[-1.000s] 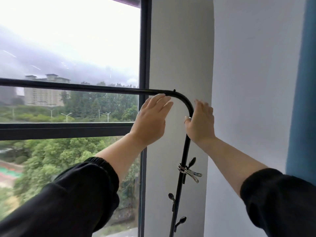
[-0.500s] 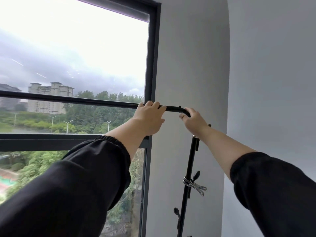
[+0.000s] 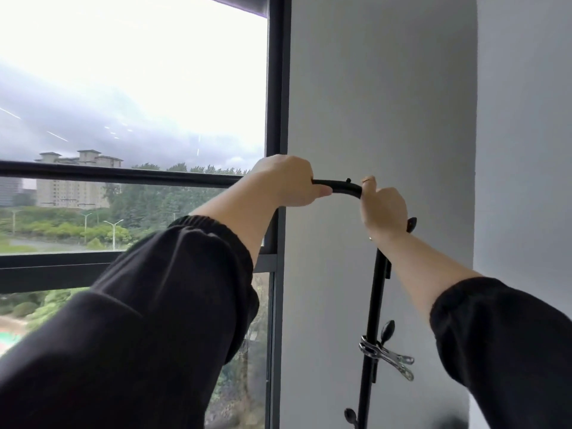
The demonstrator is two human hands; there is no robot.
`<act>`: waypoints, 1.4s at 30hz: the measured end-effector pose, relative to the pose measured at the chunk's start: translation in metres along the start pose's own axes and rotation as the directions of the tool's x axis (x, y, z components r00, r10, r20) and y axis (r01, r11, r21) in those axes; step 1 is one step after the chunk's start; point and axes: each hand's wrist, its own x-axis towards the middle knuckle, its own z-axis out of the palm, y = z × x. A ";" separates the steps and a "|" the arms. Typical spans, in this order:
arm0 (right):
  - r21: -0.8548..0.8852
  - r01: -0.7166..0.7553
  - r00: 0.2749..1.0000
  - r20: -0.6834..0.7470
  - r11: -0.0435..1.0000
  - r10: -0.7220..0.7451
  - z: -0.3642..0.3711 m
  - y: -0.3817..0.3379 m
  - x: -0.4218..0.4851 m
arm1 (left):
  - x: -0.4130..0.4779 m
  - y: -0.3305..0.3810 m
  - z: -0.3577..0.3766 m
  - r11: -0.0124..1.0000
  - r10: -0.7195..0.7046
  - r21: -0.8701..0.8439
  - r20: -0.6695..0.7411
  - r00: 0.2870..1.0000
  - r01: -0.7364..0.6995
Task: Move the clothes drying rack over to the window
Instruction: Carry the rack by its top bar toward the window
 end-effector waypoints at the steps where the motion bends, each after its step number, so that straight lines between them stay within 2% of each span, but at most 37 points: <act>1: -0.001 0.008 1.000 -0.017 1.000 -0.008 0.004 0.002 0.003 | 0.002 0.000 0.006 0.999 -0.002 0.038 -0.048 0.999 0.003; 4: -0.014 0.022 0.998 -0.050 1.000 -0.022 0.017 0.010 0.017 | 0.013 0.003 0.022 0.993 -0.008 0.119 -0.159 0.987 0.027; 11: -0.006 0.049 0.998 -0.050 0.999 -0.049 0.049 0.037 0.053 | 0.050 0.006 0.059 0.974 -0.012 0.217 -0.212 0.977 0.059; 15: -0.040 0.086 0.996 -0.033 0.995 -0.088 0.071 0.053 0.076 | 0.077 0.000 0.082 0.966 -0.024 0.247 -0.212 0.977 0.077; 33: 0.040 0.080 0.996 0.039 0.996 -0.082 0.181 0.144 0.197 | 0.205 0.003 0.193 0.940 -0.090 0.305 -0.216 0.972 0.155; 42: 0.066 0.062 0.996 0.057 0.996 -0.066 0.213 0.187 0.248 | 0.256 0.015 0.235 0.912 -0.047 0.390 -0.209 0.977 0.128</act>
